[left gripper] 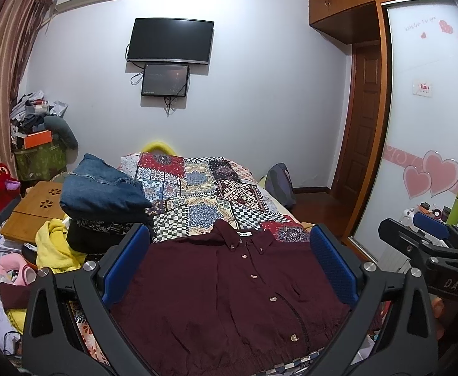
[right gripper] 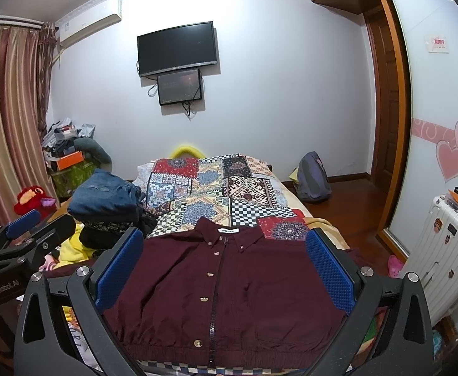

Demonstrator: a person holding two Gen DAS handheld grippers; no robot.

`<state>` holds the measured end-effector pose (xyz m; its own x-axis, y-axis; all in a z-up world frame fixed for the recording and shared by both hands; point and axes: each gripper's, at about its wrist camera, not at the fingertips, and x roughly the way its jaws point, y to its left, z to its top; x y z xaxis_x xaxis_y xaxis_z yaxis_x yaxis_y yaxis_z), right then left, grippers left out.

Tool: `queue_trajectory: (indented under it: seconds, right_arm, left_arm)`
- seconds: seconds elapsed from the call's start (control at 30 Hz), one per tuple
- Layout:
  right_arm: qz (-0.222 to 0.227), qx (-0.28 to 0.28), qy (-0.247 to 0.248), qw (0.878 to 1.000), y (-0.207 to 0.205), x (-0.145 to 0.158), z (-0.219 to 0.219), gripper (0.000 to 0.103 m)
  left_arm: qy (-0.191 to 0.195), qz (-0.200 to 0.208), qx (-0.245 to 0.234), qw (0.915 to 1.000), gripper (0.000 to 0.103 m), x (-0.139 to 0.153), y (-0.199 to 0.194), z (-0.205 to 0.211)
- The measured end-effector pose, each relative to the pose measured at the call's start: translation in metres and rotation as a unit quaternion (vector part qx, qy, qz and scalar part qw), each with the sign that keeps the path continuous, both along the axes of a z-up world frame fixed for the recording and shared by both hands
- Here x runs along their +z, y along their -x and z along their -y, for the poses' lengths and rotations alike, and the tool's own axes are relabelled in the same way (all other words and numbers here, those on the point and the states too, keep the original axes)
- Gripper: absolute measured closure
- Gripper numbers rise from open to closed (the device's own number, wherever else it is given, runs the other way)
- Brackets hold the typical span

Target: Fold large clothes

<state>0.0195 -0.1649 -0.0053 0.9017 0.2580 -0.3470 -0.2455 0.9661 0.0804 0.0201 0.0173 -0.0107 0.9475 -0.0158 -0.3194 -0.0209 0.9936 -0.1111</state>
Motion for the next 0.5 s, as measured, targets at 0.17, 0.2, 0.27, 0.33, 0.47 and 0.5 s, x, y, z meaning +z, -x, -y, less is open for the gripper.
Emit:
queue_trajectory:
  seconds: [0.17,0.2,0.27,0.33,0.47,0.5]
  right_arm:
    - [-0.012,-0.004,0.006,1.0,-0.014,-0.002,-0.003,0.0]
    - [-0.015,-0.004,0.007,1.0,-0.016,-0.004,-0.004,0.0]
    - [-0.023,-0.004,0.01,1.0,-0.025,-0.006,-0.006,0.0]
    - [-0.029,-0.004,0.013,0.999,-0.033,-0.008,-0.008,0.0]
    - [-0.044,-0.003,0.023,0.999,-0.056,-0.014,-0.013,0.0]
    - [-0.046,-0.003,0.027,0.999,-0.061,-0.016,-0.014,0.0]
  left_arm:
    - [0.0,-0.004,0.011,0.9999,0.0,-0.003,-0.013,-0.014]
    - [-0.001,-0.004,0.015,0.9999,0.0,-0.003,-0.015,-0.019]
    - [-0.005,-0.005,0.039,0.9992,0.0,-0.005,-0.022,-0.032]
    - [-0.009,-0.008,0.063,0.998,0.0,-0.006,-0.028,-0.045]
    - [-0.006,-0.02,0.105,0.9943,0.0,-0.016,-0.041,-0.082]
    - [-0.005,-0.024,0.115,0.993,0.0,-0.02,-0.043,-0.091]
